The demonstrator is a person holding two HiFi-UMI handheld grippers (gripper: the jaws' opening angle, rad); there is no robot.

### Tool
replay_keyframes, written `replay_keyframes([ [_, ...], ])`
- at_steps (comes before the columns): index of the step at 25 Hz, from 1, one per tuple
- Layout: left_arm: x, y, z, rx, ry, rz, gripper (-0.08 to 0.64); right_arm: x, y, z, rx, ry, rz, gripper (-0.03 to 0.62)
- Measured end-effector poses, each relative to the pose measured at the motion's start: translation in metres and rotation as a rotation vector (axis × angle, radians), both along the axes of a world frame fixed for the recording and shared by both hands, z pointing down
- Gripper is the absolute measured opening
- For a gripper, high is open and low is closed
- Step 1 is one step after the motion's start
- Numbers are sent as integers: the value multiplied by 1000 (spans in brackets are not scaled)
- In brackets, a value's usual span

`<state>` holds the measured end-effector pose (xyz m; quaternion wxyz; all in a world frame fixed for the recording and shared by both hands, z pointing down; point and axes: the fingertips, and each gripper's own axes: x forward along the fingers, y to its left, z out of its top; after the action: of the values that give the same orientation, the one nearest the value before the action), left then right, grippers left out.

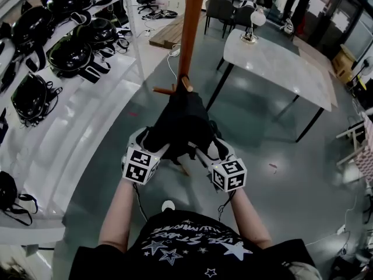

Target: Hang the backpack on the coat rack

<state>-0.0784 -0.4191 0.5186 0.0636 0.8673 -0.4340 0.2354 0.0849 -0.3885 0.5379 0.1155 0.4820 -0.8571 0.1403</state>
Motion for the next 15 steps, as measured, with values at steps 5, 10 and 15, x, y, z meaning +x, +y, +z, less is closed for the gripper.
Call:
replay_keyframes([
  [5,0,33,-10,-3,23,-70,370,16,23,-16,34,-28,-15,303],
  [10,6,75,-14,10,37,-128,368,31,49,-34,70,-38,-40,295],
  [15,5,131,-13,-1,87,-217,368,45,89,-39,63,-109,-67,147],
])
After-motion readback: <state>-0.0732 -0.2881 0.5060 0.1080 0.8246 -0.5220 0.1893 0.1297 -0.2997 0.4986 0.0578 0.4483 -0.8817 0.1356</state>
